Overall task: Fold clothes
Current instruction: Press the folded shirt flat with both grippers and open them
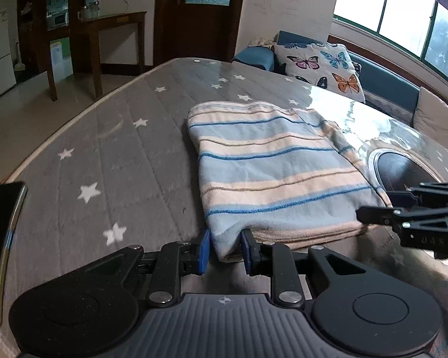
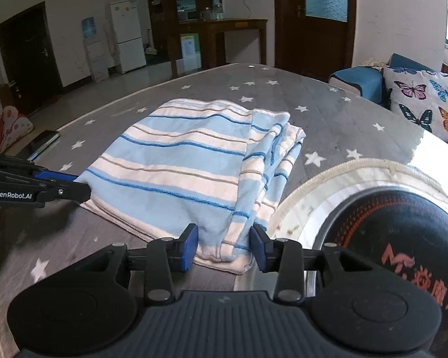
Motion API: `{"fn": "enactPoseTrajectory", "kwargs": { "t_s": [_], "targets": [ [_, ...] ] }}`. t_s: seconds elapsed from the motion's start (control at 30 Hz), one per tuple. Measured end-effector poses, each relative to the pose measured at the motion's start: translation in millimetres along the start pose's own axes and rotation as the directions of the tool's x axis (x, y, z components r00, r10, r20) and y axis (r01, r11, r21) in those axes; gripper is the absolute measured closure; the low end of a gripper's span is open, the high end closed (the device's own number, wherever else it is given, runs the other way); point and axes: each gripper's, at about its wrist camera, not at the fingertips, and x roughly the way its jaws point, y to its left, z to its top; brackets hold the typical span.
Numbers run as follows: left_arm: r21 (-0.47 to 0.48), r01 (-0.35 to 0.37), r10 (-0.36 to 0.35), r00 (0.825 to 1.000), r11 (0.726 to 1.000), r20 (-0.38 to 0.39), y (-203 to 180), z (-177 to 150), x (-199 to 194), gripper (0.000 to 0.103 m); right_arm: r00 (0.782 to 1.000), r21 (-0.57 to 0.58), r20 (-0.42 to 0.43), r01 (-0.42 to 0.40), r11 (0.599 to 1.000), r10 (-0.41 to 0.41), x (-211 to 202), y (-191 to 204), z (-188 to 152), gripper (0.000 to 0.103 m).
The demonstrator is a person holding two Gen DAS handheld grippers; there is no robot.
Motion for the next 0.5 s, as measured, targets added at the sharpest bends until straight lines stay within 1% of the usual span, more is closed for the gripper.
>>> {"fn": "enactPoseTrajectory", "kwargs": {
  "t_s": [0.1, 0.17, 0.27, 0.37, 0.43, 0.5],
  "targets": [
    [0.03, -0.001, 0.001, 1.0, 1.0, -0.01, 0.5, -6.4, -7.3, 0.077, 1.0, 0.015, -0.01, 0.009, 1.0, -0.009, 3.3, -5.9, 6.6, 0.065],
    [0.048, -0.013, 0.014, 1.0, 0.999, -0.02, 3.3, -14.0, -16.7, 0.077, 1.0, 0.008, -0.018, 0.015, 1.0, -0.014, -1.4, -6.5, 7.0, 0.065],
    [0.032, -0.005, 0.006, 1.0, 0.999, -0.014, 11.9, -18.3, -31.8, 0.077, 1.0, -0.006, 0.008, 0.02, 1.0, -0.02, -16.0, -5.5, 7.1, 0.065],
    [0.01, 0.002, -0.002, 1.0, 1.0, 0.027, 12.9, -5.5, -40.2, 0.077, 0.999, -0.005, 0.046, 0.003, 1.0, -0.003, -25.4, -3.6, 12.8, 0.065],
    [0.006, 0.01, -0.011, 0.998, 1.0, 0.057, 9.4, 3.8, -37.8, 0.077, 0.998, -0.016, 0.062, -0.005, 1.0, 0.006, -25.0, 0.0, 17.2, 0.065],
    [0.0, 0.038, -0.038, 0.997, 0.999, 0.072, 5.6, 11.5, -31.5, 0.079, 0.998, -0.017, 0.064, -0.014, 1.0, 0.015, -22.4, 3.1, 20.6, 0.065]
  ]
}}
